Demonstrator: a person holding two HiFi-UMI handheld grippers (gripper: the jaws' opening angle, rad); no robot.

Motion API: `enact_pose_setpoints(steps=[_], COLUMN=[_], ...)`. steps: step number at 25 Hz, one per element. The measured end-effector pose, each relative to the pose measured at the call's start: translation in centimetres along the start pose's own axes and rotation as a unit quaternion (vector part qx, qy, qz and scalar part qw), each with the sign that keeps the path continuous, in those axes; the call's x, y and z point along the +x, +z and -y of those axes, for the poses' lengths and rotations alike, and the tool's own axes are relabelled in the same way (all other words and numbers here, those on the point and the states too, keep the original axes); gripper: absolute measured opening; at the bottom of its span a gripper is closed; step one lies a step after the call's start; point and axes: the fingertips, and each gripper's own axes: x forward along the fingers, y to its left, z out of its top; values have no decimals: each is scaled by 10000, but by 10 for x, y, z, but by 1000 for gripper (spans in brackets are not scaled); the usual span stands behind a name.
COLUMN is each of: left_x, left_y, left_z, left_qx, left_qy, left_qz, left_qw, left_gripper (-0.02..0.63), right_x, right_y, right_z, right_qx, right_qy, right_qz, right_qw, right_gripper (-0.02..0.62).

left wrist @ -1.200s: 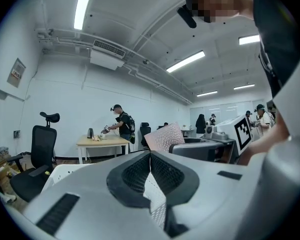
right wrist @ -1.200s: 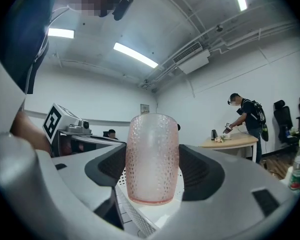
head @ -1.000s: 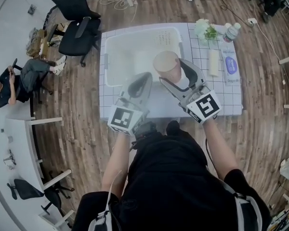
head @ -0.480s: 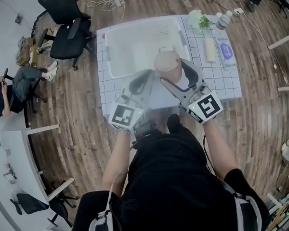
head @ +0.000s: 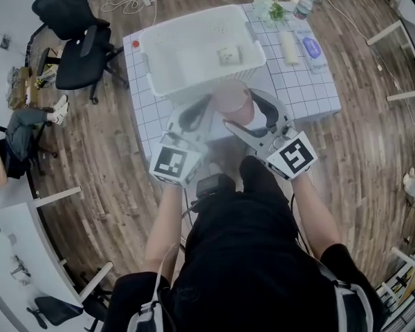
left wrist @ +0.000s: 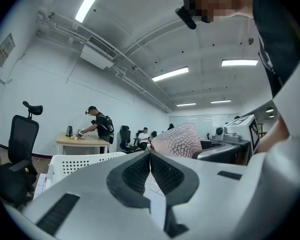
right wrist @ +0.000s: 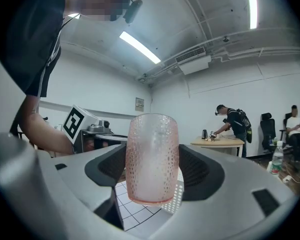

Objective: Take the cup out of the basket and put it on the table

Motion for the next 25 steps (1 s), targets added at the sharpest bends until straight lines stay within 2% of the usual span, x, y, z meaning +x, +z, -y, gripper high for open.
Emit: enact_pose_setpoints(steps=[4,13,19,25], left_x=[-4,20,44,66], left_y=[3,-5,-31,-58], left_z=[8,34,47,52], left_qx=[39,30,-76,-105], left_qy=[-11,-106,-235,-389], left_qz=[37,-57,-302,-508], left_qw=[10000,9999,9992,9979], left_gripper=[11,11,11,11], right_x=[-9,-31,-47,-56], right_y=[-3,-25,-52,-89], right_z=[-4,17,38,54], right_qx=[9,103,232,317], right_qy=[19,61,-125,-126], right_qz=[-47,-270,-386,-677], right_qw=[10000,9996,9989,9971], right_gripper=[322,322,322,322])
